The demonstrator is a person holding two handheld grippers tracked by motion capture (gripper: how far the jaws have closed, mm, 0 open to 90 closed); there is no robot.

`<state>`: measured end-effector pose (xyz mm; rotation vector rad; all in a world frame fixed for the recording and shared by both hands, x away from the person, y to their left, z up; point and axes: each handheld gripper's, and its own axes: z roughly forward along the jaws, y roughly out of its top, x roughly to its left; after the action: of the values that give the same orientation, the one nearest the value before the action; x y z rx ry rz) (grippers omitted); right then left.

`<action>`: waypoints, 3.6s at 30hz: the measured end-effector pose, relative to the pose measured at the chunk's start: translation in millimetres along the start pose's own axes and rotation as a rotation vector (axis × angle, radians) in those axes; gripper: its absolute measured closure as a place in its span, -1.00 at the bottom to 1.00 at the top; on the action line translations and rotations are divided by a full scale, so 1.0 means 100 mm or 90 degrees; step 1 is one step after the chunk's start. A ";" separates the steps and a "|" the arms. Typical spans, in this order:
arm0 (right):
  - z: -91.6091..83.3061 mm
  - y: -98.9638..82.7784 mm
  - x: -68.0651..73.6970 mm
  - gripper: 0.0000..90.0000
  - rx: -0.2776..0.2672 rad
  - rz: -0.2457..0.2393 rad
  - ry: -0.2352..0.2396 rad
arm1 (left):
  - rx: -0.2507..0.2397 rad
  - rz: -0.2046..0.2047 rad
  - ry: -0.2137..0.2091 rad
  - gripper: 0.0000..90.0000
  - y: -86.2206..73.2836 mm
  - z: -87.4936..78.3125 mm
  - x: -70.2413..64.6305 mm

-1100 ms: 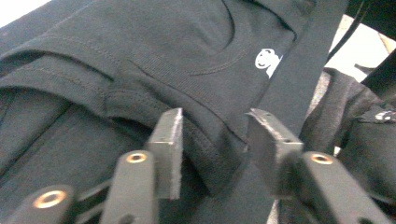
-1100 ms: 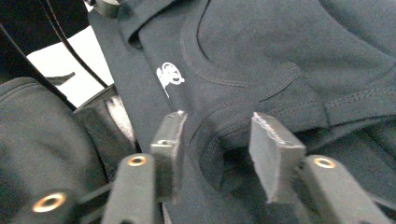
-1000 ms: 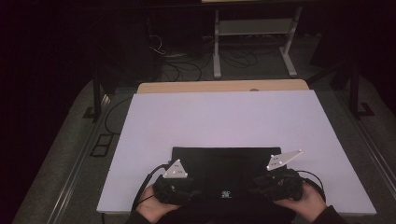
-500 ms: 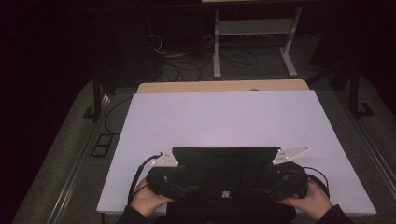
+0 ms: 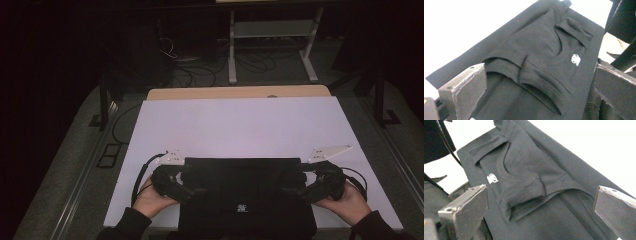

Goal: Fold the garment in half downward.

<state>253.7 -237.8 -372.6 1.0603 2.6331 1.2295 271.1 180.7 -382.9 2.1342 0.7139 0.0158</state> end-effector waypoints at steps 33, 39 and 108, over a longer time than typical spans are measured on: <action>-0.25 0.08 -0.50 -1.00 -0.023 0.028 -0.034 | -0.030 -0.012 0.029 -1.00 0.11 -0.12 0.37; -0.21 0.06 -0.60 -1.00 -0.015 0.030 -0.036 | -0.014 -0.008 0.028 -1.00 0.11 -0.09 0.46; 0.38 -0.04 -1.17 -0.83 0.052 0.051 -0.043 | 0.001 -0.096 0.017 -0.87 -0.09 0.34 1.13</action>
<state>352.7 -285.0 -428.9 1.2089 2.6343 1.0870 369.3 216.1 -437.6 2.0798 0.8897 -0.0374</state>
